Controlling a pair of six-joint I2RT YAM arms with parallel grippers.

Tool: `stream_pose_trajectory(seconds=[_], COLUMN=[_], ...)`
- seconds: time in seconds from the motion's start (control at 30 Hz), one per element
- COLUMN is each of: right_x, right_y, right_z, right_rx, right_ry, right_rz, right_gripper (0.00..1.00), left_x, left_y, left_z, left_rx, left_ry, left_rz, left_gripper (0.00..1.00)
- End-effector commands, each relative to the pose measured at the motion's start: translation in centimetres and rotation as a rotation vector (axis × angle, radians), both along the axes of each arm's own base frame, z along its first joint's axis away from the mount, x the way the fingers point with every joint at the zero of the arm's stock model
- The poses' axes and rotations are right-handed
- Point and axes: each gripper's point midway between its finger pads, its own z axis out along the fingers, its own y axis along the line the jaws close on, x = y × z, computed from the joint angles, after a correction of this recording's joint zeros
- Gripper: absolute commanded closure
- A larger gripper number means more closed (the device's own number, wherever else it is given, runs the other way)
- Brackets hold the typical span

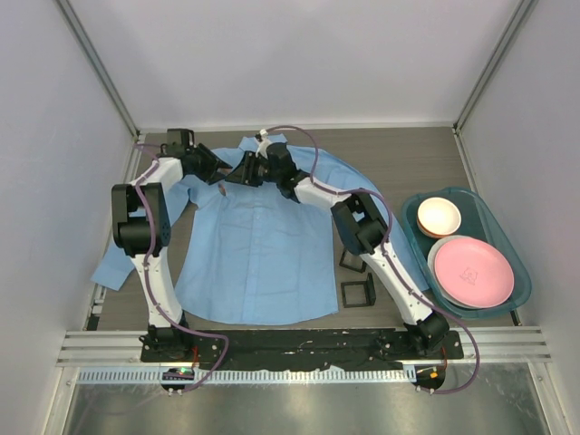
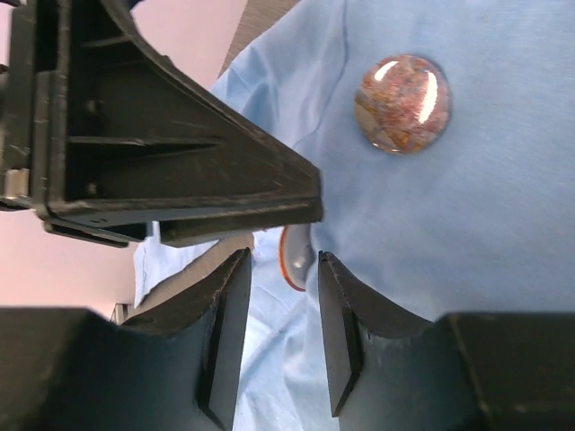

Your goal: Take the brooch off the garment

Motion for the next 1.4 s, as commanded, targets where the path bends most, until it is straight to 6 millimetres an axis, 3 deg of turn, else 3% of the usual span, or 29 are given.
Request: stream_pose_trajectory(seconds=[0.0, 0.17, 0.23, 0.3, 0.33, 0.4, 0.43, 0.63, 0.83, 1.1, 1.37], right_x=[-0.3, -0.6, -0.6, -0.2, 0.0, 0.3, 0.3, 0.1, -0.6, -0.8, -0.7], right_y=[1.3, 0.7, 0.7, 1.0, 0.8, 1.0, 1.0, 1.7, 3.0, 3.6, 3.3], right_z=[4.3, 3.6, 3.4, 4.0, 3.5, 4.2, 3.8, 4.2, 4.1, 4.0, 2.8], right_rx=[0.057, -0.008, -0.047, -0.064, -0.096, -0.106, -0.126, -0.149, -0.164, -0.173, -0.209], right_ry=[-0.079, -0.115, -0.148, -0.192, -0.192, -0.219, -0.229, -0.270, -0.304, -0.325, -0.321], right_rz=[0.016, 0.020, 0.016, 0.012, -0.001, -0.005, -0.001, 0.009, 0.033, 0.031, 0.021], right_gripper=[0.57, 0.51, 0.50, 0.49, 0.49, 0.49, 0.50, 0.51, 0.53, 0.60, 0.57], left_x=[0.4, -1.0, -1.6, -2.8, -3.8, -4.4, -5.4, -7.6, -8.8, -9.4, -9.8], left_y=[0.3, 3.1, 3.7, 4.4, 4.6, 5.1, 5.1, 5.8, 5.6, 5.9, 5.9], left_z=[1.2, 4.2, 4.2, 3.6, 2.3, 2.1, 1.0, -0.2, -1.7, -2.1, -2.1], left_rx=[0.004, 0.165, 0.170, 0.175, 0.171, 0.150, 0.142, 0.150, 0.141, 0.159, 0.158], left_ry=[-0.054, -0.101, -0.087, -0.062, -0.026, -0.024, 0.004, 0.035, 0.082, 0.102, 0.099], left_rz=[-0.003, 0.035, 0.069, 0.103, 0.113, 0.146, 0.146, 0.168, 0.169, 0.168, 0.163], left_gripper=[0.57, 0.55, 0.58, 0.61, 0.65, 0.67, 0.68, 0.72, 0.74, 0.74, 0.74])
